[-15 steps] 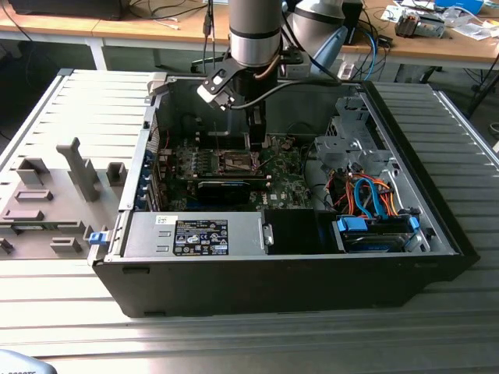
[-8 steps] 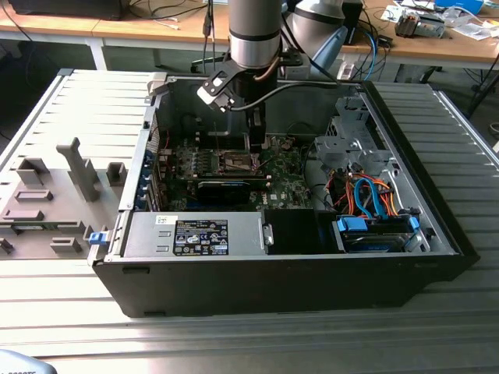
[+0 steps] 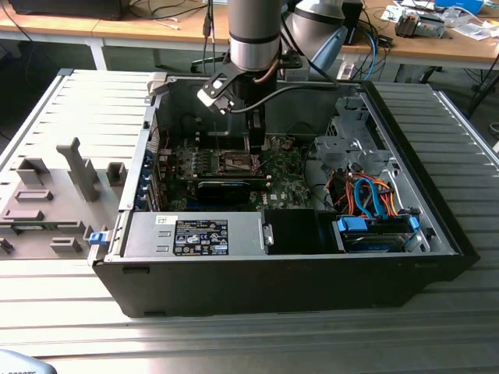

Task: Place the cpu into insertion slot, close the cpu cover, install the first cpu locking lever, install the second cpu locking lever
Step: 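Place the cpu into insertion slot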

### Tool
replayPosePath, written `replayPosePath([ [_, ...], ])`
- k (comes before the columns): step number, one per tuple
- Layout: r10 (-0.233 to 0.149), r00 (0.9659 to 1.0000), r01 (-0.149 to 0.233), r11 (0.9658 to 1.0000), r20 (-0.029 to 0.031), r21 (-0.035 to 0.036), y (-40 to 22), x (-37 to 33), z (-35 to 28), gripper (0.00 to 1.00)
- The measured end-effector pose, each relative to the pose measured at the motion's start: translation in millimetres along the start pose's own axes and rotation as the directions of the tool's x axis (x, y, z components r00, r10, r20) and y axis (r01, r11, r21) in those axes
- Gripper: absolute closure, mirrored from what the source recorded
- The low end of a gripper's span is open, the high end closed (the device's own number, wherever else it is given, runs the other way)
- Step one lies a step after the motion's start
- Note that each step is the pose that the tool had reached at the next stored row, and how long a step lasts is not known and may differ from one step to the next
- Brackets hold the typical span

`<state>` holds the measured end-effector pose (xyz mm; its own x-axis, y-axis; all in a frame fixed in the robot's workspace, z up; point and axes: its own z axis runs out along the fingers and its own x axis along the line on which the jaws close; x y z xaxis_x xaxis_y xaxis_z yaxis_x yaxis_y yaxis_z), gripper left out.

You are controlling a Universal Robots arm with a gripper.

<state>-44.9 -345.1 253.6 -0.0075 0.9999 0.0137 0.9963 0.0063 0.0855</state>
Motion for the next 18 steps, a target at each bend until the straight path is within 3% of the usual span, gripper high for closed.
replayPosePath([
  [18, 0.000, 1.0000, 0.000, 1.0000, 0.0000, 0.0001, -0.6, -0.1, 5.0, 0.46],
])
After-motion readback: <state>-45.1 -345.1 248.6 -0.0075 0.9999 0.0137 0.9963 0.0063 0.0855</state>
